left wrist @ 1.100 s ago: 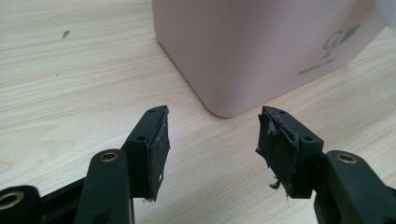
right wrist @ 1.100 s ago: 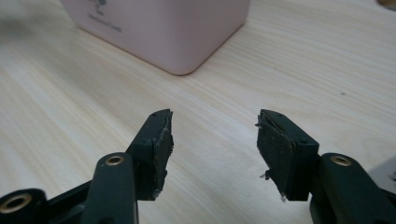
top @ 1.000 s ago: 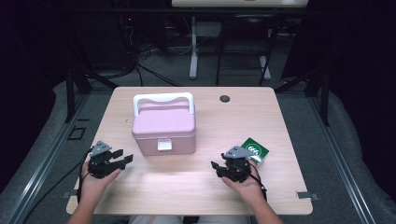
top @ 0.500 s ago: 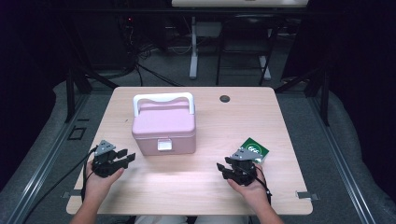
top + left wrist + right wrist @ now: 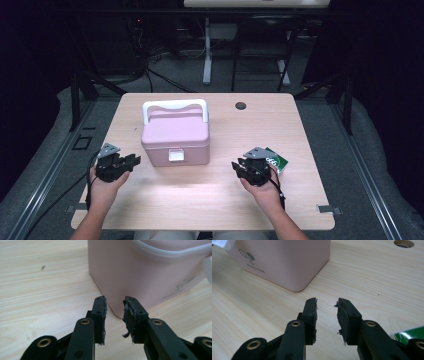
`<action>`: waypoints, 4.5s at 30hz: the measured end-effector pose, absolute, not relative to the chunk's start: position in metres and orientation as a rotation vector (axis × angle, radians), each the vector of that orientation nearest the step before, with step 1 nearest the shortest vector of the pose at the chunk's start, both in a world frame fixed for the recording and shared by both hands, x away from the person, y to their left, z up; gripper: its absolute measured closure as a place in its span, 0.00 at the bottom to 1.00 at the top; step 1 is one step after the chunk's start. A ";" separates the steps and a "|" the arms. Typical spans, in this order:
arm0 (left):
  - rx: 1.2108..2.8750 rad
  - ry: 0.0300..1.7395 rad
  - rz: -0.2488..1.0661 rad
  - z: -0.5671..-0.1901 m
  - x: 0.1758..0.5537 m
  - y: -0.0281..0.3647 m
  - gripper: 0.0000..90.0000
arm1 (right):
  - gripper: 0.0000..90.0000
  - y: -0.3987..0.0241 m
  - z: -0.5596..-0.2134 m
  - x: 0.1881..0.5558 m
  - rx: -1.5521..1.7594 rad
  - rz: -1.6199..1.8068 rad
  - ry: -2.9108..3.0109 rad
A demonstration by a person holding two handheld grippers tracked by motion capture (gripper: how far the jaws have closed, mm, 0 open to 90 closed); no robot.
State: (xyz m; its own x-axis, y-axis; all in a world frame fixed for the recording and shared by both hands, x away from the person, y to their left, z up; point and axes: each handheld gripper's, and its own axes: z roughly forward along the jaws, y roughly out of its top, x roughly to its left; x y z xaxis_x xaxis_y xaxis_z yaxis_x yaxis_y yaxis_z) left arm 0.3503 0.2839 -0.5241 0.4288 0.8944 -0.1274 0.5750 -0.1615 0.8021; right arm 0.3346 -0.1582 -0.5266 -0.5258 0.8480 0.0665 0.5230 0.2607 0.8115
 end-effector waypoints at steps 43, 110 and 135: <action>1.804 1.208 0.420 -0.527 0.413 0.278 0.93 | 0.91 -0.099 -0.530 0.442 1.342 1.274 2.104; 1.951 1.014 0.265 -0.519 0.304 0.219 1.00 | 1.00 -0.158 -0.518 0.287 1.196 1.170 2.187; 1.892 0.997 0.241 -0.481 0.319 0.238 0.70 | 0.77 -0.189 -0.478 0.305 1.202 1.351 2.173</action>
State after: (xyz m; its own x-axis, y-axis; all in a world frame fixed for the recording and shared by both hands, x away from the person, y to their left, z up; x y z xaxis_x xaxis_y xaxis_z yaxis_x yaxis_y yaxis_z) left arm 0.3187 0.2382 -0.4808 0.6482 0.7244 -0.2347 0.5372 -0.2166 0.8152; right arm 0.3054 -0.1895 -0.4780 -0.5982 0.7855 0.1587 0.4896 0.2015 0.8483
